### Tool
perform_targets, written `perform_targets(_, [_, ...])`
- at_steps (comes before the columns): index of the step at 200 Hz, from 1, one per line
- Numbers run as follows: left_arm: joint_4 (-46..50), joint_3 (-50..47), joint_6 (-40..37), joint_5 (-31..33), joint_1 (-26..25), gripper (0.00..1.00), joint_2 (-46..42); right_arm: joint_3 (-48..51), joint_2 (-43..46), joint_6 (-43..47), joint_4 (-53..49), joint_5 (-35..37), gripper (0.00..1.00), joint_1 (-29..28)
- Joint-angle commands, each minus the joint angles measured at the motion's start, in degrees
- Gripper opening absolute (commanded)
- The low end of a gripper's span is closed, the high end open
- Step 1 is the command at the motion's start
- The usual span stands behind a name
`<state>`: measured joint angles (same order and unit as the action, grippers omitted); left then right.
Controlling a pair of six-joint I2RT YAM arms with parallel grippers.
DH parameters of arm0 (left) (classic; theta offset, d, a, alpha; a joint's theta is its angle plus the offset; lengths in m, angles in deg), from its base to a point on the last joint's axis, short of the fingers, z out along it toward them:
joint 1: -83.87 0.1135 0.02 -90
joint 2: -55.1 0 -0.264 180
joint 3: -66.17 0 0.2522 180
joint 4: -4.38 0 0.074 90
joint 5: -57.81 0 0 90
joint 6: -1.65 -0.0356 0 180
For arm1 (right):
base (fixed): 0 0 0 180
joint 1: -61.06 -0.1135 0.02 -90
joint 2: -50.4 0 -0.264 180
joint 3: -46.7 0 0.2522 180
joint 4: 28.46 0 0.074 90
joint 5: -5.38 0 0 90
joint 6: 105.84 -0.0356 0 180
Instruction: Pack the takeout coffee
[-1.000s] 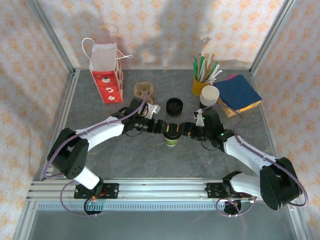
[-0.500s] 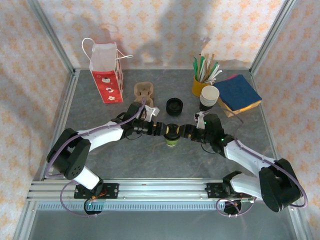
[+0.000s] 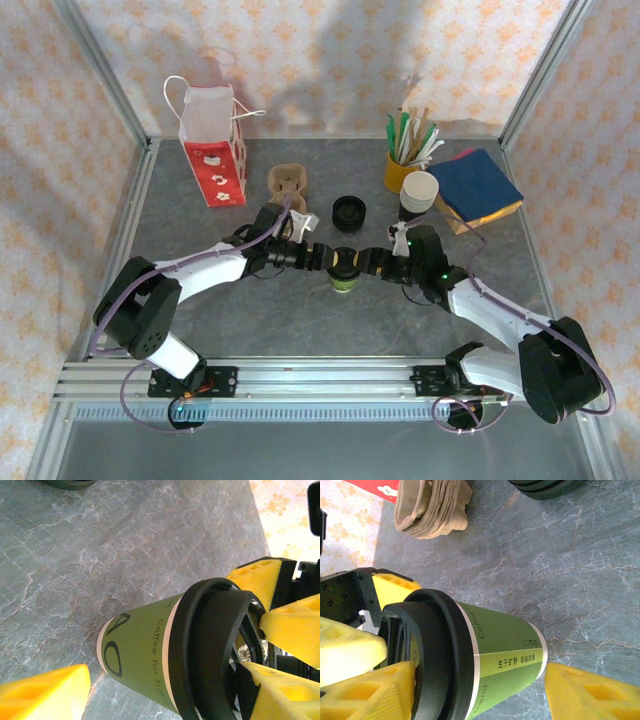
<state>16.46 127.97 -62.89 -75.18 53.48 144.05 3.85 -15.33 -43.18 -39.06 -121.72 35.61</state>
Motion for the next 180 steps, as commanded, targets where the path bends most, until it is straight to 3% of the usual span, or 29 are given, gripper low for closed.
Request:
perform_targets(1, [7.59, 0.98, -1.23, 4.17, -0.39, 0.77, -0.56, -1.6, 0.59, 1.18, -6.08, 1.69, 0.67, 0.13])
perform_targets(108, [11.4, 6.66, -1.28, 6.07, -0.37, 0.78, -3.83, -9.45, 4.34, -0.05, -11.34, 0.74, 0.68, -0.53])
perform_targets(132, [11.43, 7.3, -0.61, 8.65, 0.23, 0.79, -6.84, -13.27, 4.63, -1.9, -14.21, 0.01, 0.86, -1.28])
perform_targets(146, [10.44, 6.96, 0.06, 10.5, 1.11, 0.8, -9.18, -14.27, 5.92, -3.22, -13.3, -1.66, 0.88, -1.74])
perform_targets(180, [5.72, 2.41, 3.62, 17.9, 3.48, 0.81, -15.07, -17.24, 8.03, -7.37, -16.74, 4.1, 0.91, -2.04])
